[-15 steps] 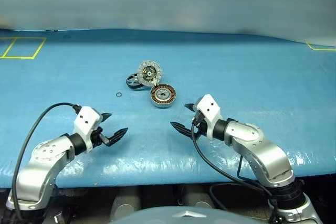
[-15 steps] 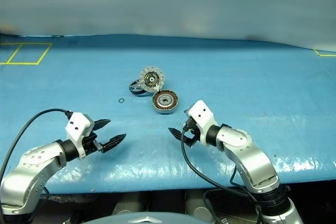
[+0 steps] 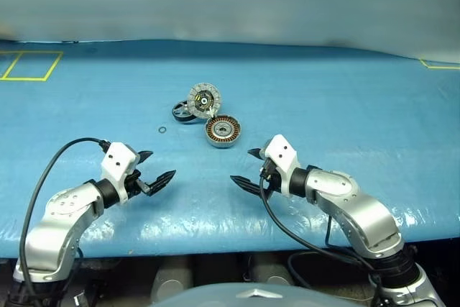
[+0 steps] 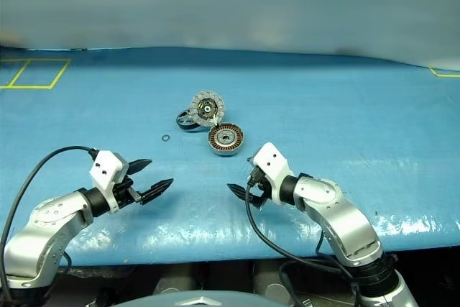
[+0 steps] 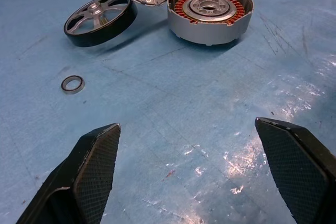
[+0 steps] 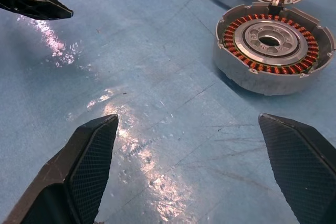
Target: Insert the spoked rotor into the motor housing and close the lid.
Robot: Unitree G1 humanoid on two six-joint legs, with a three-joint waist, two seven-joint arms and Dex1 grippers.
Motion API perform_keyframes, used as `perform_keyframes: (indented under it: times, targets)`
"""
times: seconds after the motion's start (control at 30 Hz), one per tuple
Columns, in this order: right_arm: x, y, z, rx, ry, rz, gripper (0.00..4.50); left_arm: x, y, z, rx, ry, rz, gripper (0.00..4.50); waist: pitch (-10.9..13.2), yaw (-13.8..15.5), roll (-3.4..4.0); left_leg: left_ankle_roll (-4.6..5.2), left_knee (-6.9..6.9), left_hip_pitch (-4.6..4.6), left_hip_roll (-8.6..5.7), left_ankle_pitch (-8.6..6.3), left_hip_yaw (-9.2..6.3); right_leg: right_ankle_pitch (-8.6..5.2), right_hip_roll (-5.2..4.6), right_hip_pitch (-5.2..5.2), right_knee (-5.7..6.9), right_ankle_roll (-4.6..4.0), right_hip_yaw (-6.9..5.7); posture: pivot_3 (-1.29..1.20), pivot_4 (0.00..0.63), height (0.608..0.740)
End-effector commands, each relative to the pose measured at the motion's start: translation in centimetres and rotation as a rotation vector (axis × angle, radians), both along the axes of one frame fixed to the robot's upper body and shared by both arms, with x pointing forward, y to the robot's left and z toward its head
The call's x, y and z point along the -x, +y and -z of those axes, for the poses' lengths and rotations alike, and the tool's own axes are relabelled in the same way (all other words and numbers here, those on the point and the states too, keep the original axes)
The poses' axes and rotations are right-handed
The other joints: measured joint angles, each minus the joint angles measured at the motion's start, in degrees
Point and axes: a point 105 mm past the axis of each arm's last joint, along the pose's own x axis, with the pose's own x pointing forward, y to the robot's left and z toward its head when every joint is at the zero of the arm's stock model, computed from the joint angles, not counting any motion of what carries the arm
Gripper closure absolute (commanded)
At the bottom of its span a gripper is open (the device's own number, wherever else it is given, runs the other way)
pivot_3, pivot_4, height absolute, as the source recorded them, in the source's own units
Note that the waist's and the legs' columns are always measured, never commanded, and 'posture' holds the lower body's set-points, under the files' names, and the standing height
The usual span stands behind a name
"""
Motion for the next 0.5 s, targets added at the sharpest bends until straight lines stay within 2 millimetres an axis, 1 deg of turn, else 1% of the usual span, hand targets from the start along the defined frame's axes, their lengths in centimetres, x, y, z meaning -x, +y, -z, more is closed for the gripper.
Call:
perform_keyframes:
  times: [0.03,0.33,0.5]
  targets:
    - [0.24,0.74,-1.48,-0.012,-0.066,-0.044,0.0,0.04,-0.11,-0.33,0.004,-0.018,0.006,0.04,0.0,0.0,0.0,0.0,0.0,0.0,0.0,0.0,0.0,0.0,0.0,0.0,0.0,-0.01,0.0,0.0,0.15,0.74]
    - [0.2,1.03,-1.18,0.006,-0.063,-0.069,0.0,0.21,0.37,-0.01,-0.019,-0.001,-0.017,0.04,0.0,0.0,0.0,0.0,0.01,0.0,0.01,0.0,0.0,0.0,0.0,0.01,0.0,-0.01,0.0,0.0,0.15,0.74]
    - [0.11,1.08,-0.95,0.02,-0.059,-0.076,0.0,0.27,0.31,0.08,-0.017,0.005,-0.016,0.04,0.0,0.0,0.0,0.0,0.03,0.0,0.01,0.0,0.0,0.0,0.0,0.02,0.0,0.0,0.0,0.0,0.15,0.74]
